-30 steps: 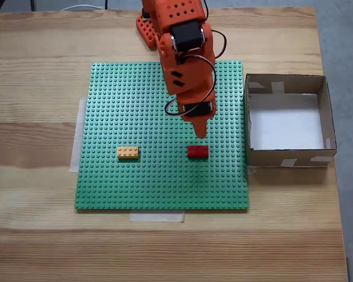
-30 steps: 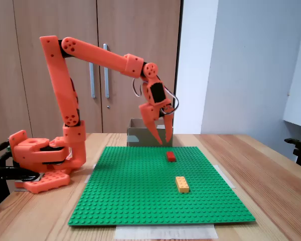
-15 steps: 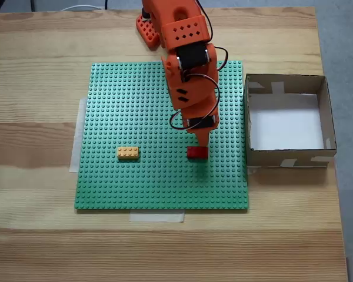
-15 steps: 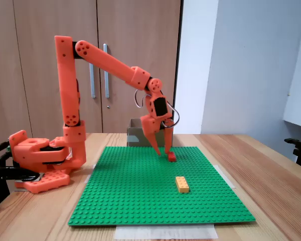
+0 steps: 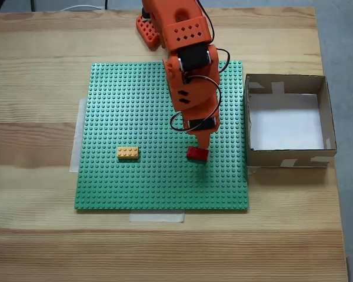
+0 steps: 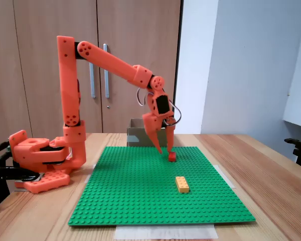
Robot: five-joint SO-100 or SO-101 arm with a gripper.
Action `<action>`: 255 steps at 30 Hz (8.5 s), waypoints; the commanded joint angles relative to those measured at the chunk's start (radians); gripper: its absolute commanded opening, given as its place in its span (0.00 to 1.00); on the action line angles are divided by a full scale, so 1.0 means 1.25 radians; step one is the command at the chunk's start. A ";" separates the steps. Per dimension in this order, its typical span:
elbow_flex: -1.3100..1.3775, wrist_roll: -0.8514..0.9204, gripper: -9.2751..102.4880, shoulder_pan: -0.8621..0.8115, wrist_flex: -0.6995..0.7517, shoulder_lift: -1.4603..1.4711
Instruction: Pick the red lego block and put it in the box.
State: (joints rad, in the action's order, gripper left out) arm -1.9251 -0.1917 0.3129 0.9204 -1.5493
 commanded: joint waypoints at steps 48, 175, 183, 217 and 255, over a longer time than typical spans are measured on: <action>0.017 -0.064 0.24 -0.081 0.013 -0.036; 0.280 0.047 0.11 0.225 0.194 -0.157; 0.279 0.082 0.11 0.360 0.169 -0.147; 0.388 0.107 0.13 0.441 0.053 0.306; -0.312 0.160 0.22 -0.108 -0.156 -0.886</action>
State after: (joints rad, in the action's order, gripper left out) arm -2.2534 0.0184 0.2869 0.7808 -2.5280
